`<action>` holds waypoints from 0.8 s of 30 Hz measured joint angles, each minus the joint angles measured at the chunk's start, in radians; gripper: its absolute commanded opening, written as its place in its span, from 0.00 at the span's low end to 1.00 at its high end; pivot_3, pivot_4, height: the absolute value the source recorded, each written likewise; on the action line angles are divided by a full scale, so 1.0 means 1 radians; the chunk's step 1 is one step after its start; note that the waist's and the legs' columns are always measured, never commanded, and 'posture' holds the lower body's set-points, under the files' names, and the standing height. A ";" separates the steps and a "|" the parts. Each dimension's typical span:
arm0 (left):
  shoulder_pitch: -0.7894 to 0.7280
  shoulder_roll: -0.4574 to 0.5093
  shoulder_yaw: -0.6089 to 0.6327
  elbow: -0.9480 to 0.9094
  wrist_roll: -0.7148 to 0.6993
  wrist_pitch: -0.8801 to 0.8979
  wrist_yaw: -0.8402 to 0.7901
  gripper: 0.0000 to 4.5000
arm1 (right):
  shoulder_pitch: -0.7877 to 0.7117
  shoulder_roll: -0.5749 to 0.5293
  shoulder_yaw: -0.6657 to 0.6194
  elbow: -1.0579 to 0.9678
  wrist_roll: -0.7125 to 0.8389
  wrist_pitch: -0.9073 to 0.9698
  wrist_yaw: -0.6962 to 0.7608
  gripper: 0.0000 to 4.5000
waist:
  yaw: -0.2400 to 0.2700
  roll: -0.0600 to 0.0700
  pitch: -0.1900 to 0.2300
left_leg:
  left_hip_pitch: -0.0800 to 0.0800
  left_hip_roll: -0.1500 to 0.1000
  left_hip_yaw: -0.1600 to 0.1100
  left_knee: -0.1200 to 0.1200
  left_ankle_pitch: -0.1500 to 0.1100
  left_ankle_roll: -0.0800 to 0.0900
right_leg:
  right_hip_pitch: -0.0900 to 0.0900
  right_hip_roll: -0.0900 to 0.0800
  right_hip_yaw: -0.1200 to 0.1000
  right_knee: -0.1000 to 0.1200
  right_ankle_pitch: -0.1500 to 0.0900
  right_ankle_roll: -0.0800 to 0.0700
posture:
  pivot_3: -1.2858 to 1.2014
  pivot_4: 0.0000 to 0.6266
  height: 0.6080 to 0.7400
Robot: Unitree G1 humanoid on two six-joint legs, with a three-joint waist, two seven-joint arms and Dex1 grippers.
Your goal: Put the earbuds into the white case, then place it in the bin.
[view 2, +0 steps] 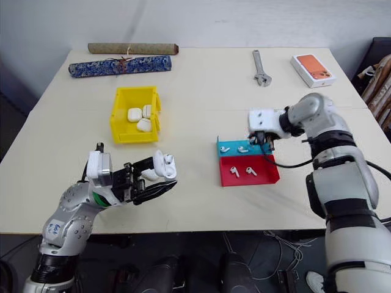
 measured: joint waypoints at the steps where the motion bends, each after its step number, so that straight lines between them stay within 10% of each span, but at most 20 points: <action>1: -0.025 -0.001 0.000 0.005 -0.002 0.002 -0.007 0.62 | 0.007 -0.023 -0.046 -0.073 0.103 0.107 0.061 0.09 | 0.002 0.000 0.000 | 0.000 0.000 -0.001 0.000 0.000 0.000 | 0.001 0.000 -0.001 0.000 0.000 0.000 | 0.52 0.24 1.00; 7: -0.133 -0.053 -0.011 0.087 0.002 -0.009 -0.024 0.62 | 0.253 -0.105 -0.207 -0.751 0.646 0.918 0.078 0.09 | 0.007 0.000 0.000 | -0.001 0.001 -0.004 0.000 -0.001 0.000 | 0.001 0.000 -0.004 0.000 0.000 0.000 | 0.52 0.24 1.00; 12: -0.226 -0.130 -0.060 0.172 0.035 -0.041 -0.033 0.62 | 0.476 0.055 -0.393 -1.252 1.142 1.469 -0.235 0.09 | 0.005 0.000 0.000 | -0.002 0.001 -0.004 0.001 -0.001 0.000 | 0.000 0.000 -0.004 0.001 0.000 0.000 | 0.52 0.24 1.00; 24: -0.288 -0.192 -0.083 0.239 0.062 -0.060 -0.043 0.62 | 0.633 0.199 -0.419 -1.524 1.377 1.529 -0.633 0.09 | 0.025 -0.001 0.000 | -0.003 -0.001 -0.002 0.000 -0.001 0.001 | -0.001 0.000 -0.002 0.000 0.000 0.001 | 0.52 0.24 1.00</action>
